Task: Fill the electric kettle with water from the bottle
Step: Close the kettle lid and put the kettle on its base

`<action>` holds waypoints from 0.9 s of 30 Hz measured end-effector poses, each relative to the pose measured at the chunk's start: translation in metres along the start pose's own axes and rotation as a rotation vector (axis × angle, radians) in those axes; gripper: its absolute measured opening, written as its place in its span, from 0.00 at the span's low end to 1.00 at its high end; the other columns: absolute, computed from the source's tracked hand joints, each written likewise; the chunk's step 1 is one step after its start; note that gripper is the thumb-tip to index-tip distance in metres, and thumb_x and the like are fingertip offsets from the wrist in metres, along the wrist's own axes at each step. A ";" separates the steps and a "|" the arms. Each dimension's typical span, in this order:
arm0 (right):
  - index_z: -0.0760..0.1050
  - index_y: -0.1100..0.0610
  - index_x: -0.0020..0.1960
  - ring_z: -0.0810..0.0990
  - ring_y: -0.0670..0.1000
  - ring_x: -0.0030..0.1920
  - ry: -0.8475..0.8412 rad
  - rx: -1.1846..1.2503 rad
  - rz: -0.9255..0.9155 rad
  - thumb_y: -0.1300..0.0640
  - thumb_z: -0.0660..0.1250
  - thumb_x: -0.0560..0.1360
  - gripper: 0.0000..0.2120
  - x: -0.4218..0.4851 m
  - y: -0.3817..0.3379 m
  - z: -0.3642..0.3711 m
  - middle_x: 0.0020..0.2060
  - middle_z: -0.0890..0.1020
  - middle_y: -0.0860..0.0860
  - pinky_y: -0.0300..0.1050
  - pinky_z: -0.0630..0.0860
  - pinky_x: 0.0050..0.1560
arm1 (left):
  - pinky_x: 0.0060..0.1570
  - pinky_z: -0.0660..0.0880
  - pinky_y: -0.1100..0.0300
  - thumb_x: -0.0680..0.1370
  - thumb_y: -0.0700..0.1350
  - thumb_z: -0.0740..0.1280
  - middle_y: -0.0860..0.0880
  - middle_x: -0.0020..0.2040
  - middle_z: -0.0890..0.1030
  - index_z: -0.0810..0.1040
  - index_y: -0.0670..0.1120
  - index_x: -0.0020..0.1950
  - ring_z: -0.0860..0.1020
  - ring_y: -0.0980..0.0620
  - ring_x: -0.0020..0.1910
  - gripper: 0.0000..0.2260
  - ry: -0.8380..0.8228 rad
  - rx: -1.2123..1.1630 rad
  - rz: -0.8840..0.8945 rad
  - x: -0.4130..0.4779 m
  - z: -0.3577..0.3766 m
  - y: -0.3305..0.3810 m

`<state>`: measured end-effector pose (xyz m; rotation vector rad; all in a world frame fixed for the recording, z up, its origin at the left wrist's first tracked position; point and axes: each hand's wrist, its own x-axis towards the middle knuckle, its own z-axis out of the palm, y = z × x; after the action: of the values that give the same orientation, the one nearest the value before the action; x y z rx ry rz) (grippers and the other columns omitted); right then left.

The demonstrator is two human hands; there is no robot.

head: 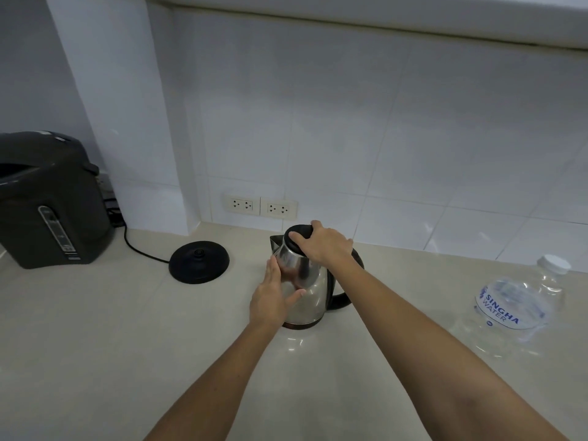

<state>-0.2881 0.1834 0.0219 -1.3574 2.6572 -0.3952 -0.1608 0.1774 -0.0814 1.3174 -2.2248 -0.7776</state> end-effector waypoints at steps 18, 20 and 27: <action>0.67 0.56 0.68 0.79 0.61 0.54 0.247 -0.097 -0.189 0.38 0.48 0.79 0.28 0.000 0.007 0.016 0.56 0.80 0.58 0.53 0.74 0.52 | 0.63 0.71 0.56 0.74 0.61 0.68 0.50 0.78 0.60 0.43 0.48 0.80 0.71 0.47 0.70 0.45 0.034 -0.006 0.024 -0.002 0.002 -0.002; 0.66 0.54 0.70 0.79 0.60 0.57 0.243 0.007 -0.180 0.36 0.48 0.79 0.29 -0.004 0.024 0.009 0.58 0.81 0.55 0.54 0.73 0.56 | 0.67 0.68 0.54 0.74 0.61 0.68 0.51 0.78 0.59 0.43 0.48 0.80 0.68 0.45 0.71 0.45 0.036 -0.022 0.023 -0.002 0.003 -0.003; 0.63 0.50 0.72 0.73 0.50 0.65 0.232 0.649 -0.079 0.48 0.61 0.79 0.23 -0.040 0.103 0.056 0.66 0.74 0.47 0.48 0.70 0.65 | 0.75 0.46 0.42 0.68 0.57 0.76 0.50 0.75 0.64 0.54 0.52 0.76 0.56 0.46 0.77 0.44 0.075 -0.241 0.008 0.004 0.003 -0.015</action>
<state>-0.3319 0.2638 -0.0612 -1.2465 2.2963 -1.3522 -0.1551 0.1687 -0.0933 1.1994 -2.0061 -0.9440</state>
